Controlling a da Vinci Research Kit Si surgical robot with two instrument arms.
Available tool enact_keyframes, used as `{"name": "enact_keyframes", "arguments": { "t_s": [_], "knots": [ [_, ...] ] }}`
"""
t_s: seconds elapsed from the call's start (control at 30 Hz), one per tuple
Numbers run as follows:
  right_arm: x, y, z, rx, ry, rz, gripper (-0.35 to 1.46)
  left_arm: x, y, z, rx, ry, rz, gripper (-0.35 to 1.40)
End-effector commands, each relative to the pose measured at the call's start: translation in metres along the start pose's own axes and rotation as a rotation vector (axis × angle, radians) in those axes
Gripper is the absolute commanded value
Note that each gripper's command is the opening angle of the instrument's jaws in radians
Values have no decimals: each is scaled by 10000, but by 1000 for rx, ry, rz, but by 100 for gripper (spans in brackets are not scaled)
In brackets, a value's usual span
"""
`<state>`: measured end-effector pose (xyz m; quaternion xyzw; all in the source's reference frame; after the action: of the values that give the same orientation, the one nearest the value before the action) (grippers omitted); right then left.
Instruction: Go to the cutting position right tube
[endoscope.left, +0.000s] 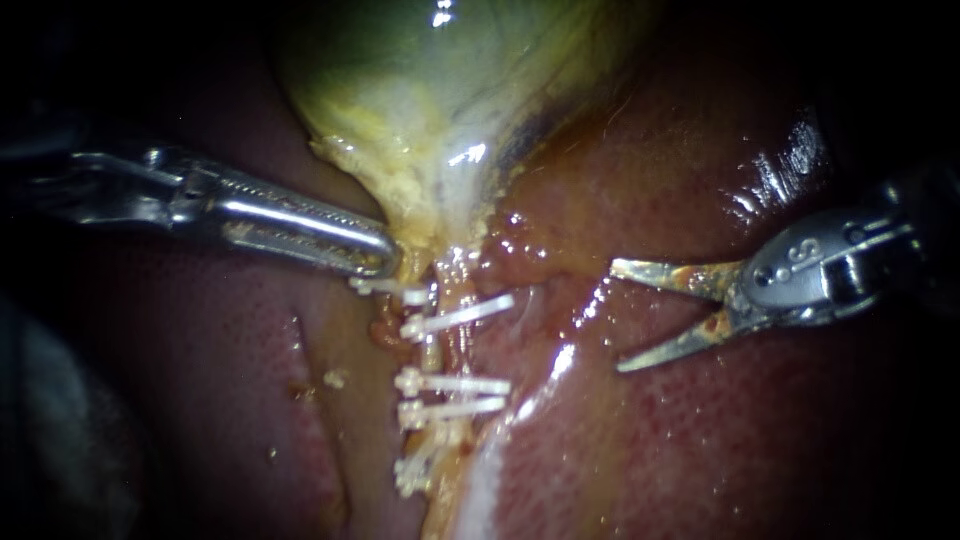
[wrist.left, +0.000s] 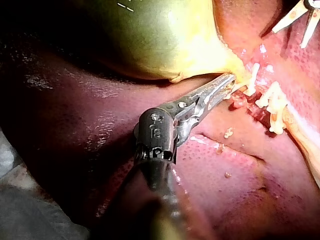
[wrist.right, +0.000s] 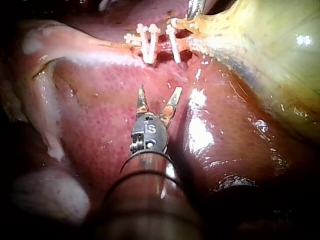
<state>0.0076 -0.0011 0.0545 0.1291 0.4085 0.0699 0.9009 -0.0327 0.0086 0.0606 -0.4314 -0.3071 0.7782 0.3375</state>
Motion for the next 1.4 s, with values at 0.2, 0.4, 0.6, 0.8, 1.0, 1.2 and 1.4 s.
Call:
{"name": "enact_keyframes", "arguments": {
  "t_s": [0.2,0.4,0.6,0.8,1.0,1.2,1.4],
  "knots": [
    [0,0,0,2,1,0,145,12,3,-30,-7,0,-5,-35],
    [1,-1,1,22,15,0,145,33,6,-81,23,21,-27,-35],
    [5,-3,9,57,41,78,143,37,10,-87,30,28,-21,-35],
    [11,-4,26,93,109,236,143,36,11,-84,33,29,-21,-35],
    [8,-11,58,149,125,317,143,36,11,-84,33,29,-21,-35],
    [4,-17,96,203,149,377,142,36,11,-84,33,29,-21,-35],
    [3,-14,121,254,168,398,142,36,11,-84,33,29,-21,-35]
  ]
}}
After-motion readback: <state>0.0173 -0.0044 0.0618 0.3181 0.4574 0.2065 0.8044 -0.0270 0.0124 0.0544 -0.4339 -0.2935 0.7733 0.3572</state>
